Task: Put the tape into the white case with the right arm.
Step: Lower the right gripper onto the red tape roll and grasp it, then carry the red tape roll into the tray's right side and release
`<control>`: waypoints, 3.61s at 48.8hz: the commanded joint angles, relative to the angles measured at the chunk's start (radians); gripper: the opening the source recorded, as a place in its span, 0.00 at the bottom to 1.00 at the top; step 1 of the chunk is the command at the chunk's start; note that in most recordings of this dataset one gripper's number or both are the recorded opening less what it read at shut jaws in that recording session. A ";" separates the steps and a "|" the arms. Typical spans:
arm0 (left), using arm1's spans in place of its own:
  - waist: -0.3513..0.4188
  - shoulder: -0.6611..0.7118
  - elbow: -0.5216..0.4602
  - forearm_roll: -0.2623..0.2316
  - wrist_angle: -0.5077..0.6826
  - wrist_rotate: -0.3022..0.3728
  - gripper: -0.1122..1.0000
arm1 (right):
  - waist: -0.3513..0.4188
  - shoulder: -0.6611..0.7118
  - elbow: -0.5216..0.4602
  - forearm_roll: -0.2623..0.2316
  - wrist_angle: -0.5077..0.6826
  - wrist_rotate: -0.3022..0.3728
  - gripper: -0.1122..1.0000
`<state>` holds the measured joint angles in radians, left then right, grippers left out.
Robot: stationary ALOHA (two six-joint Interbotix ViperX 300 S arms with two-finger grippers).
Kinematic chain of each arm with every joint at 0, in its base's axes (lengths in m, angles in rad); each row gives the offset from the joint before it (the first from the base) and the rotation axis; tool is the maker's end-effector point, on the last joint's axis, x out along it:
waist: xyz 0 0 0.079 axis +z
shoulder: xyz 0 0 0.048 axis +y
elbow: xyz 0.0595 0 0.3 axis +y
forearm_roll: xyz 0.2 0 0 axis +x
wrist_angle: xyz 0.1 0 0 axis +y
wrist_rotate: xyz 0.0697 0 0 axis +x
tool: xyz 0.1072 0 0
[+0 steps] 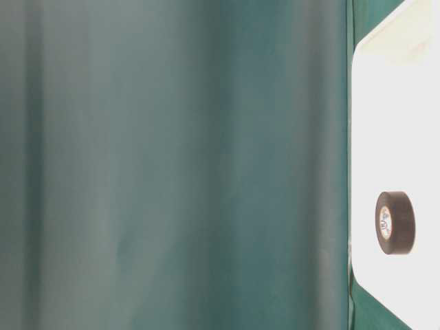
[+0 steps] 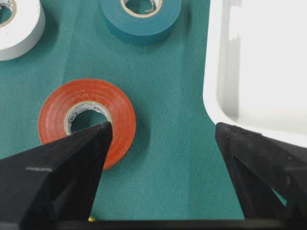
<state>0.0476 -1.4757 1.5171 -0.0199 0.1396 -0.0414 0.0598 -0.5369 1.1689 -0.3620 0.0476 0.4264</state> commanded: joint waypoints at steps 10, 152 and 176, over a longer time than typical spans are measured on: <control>0.002 0.011 -0.012 -0.003 -0.011 0.000 0.10 | 0.011 0.051 -0.028 0.003 -0.014 0.003 0.71; 0.002 0.009 -0.012 -0.003 -0.011 0.000 0.10 | 0.101 0.255 -0.238 0.005 0.199 0.172 0.10; 0.002 0.009 -0.012 -0.003 -0.011 0.000 0.10 | -0.084 0.256 -0.308 -0.055 0.206 0.155 0.10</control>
<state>0.0476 -1.4757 1.5171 -0.0215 0.1411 -0.0414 0.0169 -0.2669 0.8897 -0.3942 0.2546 0.5829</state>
